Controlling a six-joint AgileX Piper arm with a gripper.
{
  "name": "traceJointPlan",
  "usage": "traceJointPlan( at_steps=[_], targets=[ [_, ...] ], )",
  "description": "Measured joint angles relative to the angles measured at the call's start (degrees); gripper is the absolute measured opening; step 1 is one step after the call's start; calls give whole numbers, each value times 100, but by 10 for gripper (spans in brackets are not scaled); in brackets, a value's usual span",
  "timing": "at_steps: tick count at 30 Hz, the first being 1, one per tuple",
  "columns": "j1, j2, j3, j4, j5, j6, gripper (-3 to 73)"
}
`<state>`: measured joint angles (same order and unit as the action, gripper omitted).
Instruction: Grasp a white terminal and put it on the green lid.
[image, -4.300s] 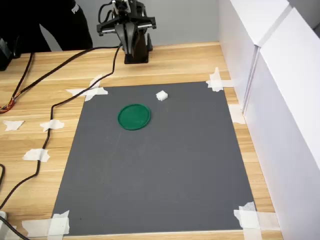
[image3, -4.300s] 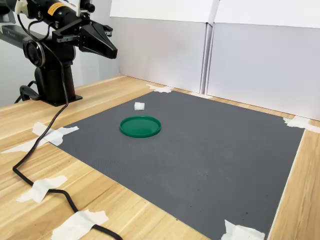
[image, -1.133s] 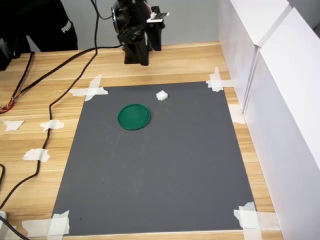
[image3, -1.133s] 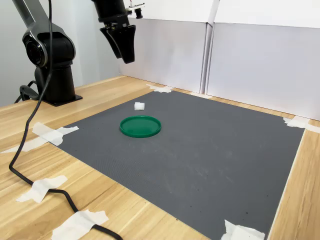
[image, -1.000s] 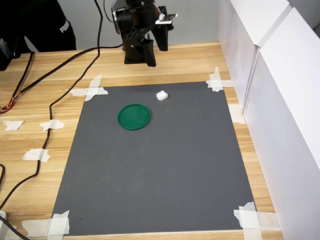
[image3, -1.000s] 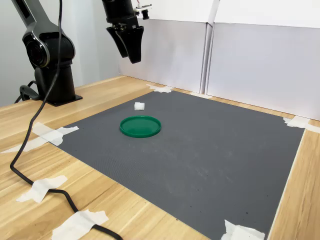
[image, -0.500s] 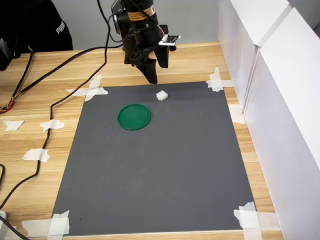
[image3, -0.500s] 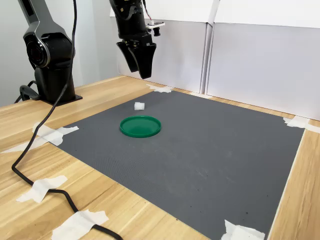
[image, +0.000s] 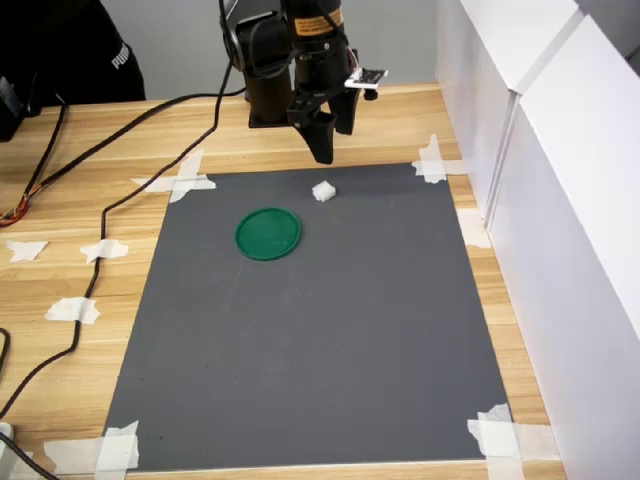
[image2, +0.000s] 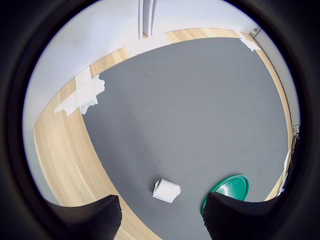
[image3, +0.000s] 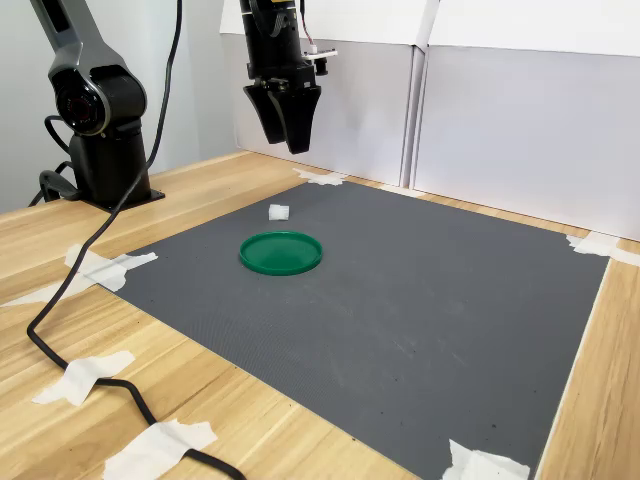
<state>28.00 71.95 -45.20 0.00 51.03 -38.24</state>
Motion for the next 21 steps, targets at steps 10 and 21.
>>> traceJointPlan(
  at_steps=[10,21],
  targets=[
    [0,269,531,-454,-532,294,684],
    [0,668,531,-564,-715,286,682]
  ],
)
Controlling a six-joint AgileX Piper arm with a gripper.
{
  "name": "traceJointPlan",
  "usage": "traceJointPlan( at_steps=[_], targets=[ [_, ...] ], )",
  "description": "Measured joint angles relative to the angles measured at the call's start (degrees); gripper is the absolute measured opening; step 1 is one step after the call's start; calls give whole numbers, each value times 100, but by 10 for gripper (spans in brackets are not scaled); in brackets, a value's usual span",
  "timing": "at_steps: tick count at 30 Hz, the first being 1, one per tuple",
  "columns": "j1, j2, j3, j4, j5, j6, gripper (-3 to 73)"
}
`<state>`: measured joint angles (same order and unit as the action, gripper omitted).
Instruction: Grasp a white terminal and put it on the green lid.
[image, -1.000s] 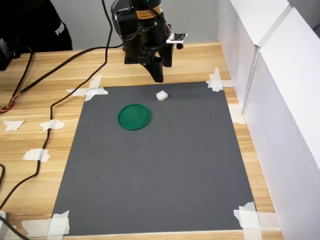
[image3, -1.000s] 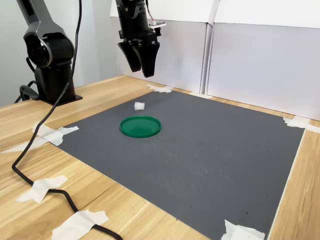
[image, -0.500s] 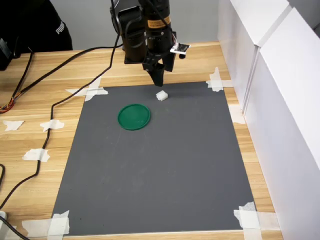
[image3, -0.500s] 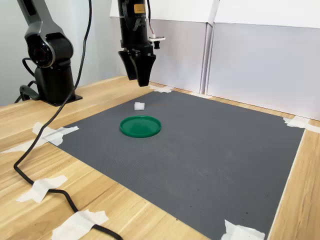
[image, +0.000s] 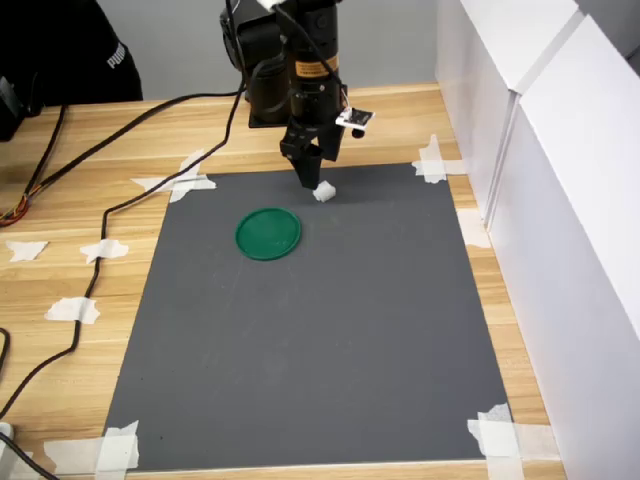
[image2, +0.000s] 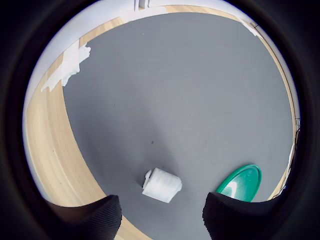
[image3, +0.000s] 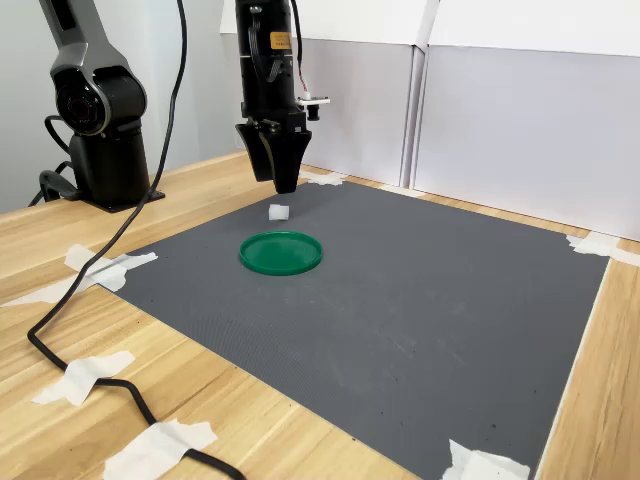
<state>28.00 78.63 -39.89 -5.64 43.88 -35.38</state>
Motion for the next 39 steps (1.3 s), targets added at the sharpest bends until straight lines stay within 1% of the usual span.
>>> traceJointPlan(
  at_steps=[10,29,32,39],
  targets=[
    [0,407,0,-17,-394,0,682],
    [0,715,0,2,-438,18,680],
    [0,715,0,2,-438,43,663],
    [0,724,0,2,-446,145,573]
  ],
)
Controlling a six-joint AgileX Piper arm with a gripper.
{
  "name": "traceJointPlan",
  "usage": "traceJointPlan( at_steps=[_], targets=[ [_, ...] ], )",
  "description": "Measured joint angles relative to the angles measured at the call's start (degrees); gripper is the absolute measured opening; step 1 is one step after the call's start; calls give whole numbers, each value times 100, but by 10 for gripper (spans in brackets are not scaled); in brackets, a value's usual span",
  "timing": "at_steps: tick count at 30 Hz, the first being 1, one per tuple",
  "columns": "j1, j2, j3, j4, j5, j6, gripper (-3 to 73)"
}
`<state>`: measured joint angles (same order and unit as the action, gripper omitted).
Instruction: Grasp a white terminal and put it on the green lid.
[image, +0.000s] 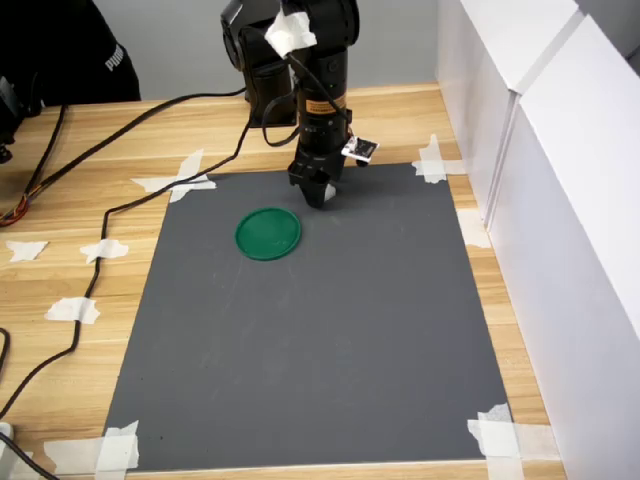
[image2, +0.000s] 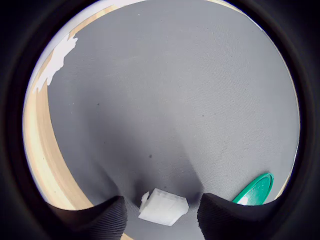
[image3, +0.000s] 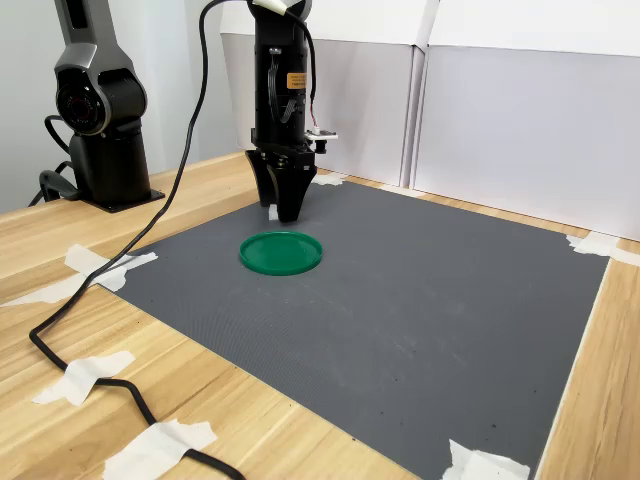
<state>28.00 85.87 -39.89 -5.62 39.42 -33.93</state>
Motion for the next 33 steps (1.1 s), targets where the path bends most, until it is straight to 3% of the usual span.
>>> traceJointPlan(
  at_steps=[10,15,33],
  targets=[
    [0,95,0,-5,0,70,448],
    [0,95,0,-18,5,104,348],
    [0,-702,-231,-2,1063,78,346]
  ],
)
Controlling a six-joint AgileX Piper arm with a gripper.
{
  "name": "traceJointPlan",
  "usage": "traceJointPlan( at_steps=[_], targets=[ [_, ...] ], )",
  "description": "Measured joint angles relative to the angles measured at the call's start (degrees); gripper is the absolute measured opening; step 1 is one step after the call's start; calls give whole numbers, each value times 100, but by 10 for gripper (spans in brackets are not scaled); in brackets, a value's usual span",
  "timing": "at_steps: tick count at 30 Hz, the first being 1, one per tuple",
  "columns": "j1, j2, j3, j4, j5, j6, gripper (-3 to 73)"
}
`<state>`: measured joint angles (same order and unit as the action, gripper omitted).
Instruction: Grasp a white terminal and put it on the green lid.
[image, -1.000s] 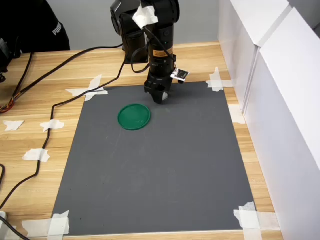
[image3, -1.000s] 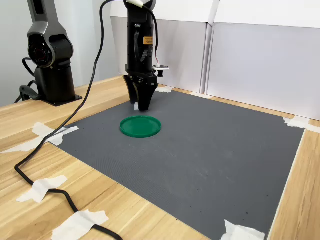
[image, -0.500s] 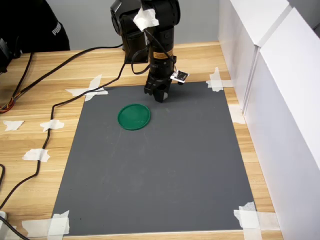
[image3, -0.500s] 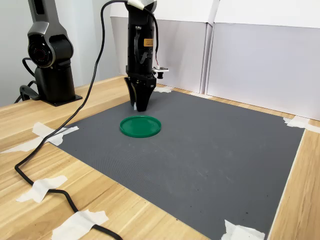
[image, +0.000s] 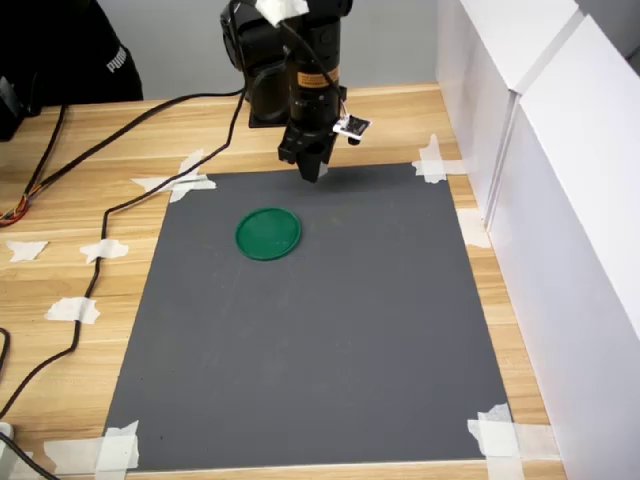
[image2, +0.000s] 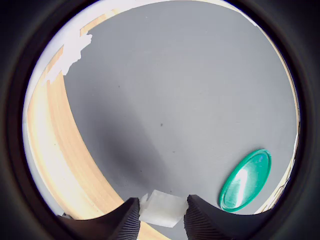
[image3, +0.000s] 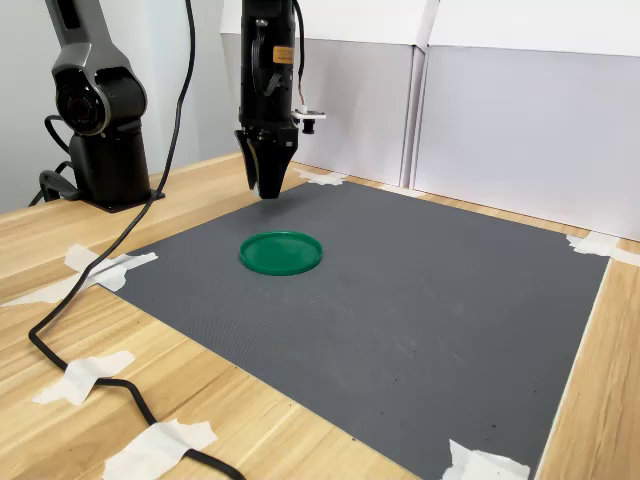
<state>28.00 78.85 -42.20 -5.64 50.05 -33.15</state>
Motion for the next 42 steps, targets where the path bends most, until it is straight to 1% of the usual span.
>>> traceJointPlan(
  at_steps=[4,7,9,11,18,23,27,31,36,39,42],
  targets=[
    [0,-82,-343,110,452,-107,346],
    [-184,-132,-597,361,725,-202,346],
    [-502,-175,-744,564,789,-344,346],
    [-849,-215,-862,645,795,-531,346],
    [-2184,-229,-1162,658,813,-1203,346],
    [-2924,-224,-1251,658,683,-1549,346],
    [-3336,-75,-1251,658,552,-1765,346],
    [-3432,156,-1251,669,441,-1899,346],
    [-3432,502,-1251,842,183,-2046,346],
    [-3412,732,-1251,845,-46,-2114,346],
    [-3240,861,-1251,785,-166,-2225,346]
  ],
)
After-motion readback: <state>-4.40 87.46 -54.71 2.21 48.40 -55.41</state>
